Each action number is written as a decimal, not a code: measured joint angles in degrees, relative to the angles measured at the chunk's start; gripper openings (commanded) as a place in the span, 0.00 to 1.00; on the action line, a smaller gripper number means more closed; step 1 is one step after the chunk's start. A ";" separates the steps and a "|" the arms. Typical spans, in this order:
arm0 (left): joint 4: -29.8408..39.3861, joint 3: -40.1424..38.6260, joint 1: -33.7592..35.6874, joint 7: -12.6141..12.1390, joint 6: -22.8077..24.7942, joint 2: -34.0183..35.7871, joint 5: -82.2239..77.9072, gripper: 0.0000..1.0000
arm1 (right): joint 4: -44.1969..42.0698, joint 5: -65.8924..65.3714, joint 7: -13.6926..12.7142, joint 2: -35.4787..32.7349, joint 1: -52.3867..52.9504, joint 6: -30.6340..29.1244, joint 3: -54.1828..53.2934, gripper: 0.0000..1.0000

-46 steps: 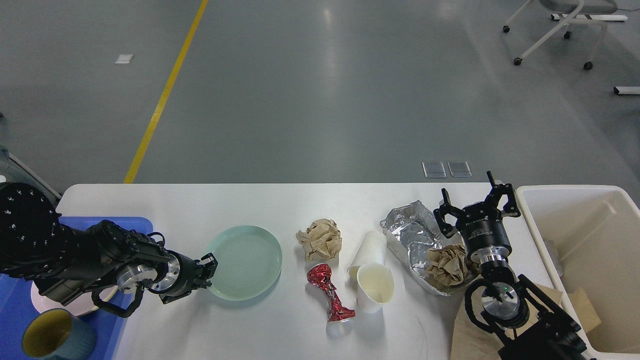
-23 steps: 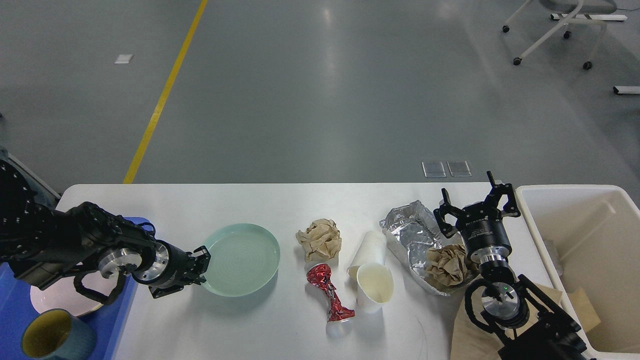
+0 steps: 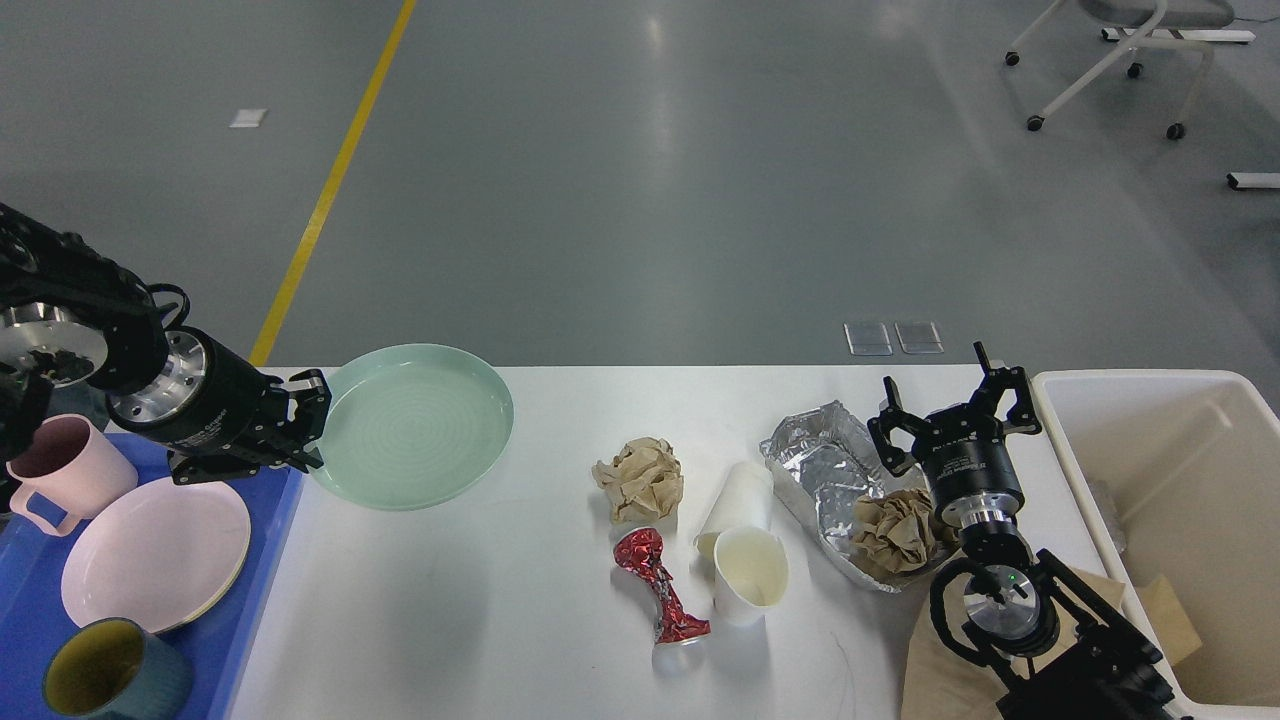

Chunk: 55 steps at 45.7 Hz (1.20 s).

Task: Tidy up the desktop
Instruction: 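Lift the pale green plate and carry it onto the blue tray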

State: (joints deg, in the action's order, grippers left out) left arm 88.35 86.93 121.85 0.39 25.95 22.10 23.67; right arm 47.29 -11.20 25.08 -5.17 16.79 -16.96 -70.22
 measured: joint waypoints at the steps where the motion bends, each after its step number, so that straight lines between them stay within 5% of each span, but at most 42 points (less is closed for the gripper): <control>1: 0.82 0.70 1.90 -0.06 0.59 -0.12 -0.03 0.00 | 0.00 0.00 0.00 0.00 0.00 0.00 0.00 1.00; 11: 3.71 4.16 11.94 -0.41 6.44 -0.58 -0.26 0.00 | 0.00 0.01 0.03 0.02 0.00 0.00 0.00 1.00; 21: -0.09 8.70 8.58 0.05 7.22 2.51 -1.99 0.00 | 0.00 0.04 0.05 -0.01 0.00 0.00 0.00 1.00; 34: -19.11 9.05 -9.74 1.25 7.49 16.95 -5.54 0.00 | 0.00 0.04 0.02 0.04 0.00 0.00 0.00 1.00; 44: -35.31 -1.76 -31.07 0.68 6.51 24.37 -5.56 0.00 | 0.00 0.04 0.00 0.04 0.00 0.00 0.00 1.00; 55: -43.18 -12.59 -46.25 0.46 6.06 25.29 -5.56 0.00 | 0.00 0.04 -0.01 0.05 0.00 0.00 0.00 1.00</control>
State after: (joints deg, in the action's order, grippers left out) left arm 45.17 74.34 75.59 0.84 32.01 47.39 18.11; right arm 47.29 -11.16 25.07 -5.12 16.79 -16.96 -70.22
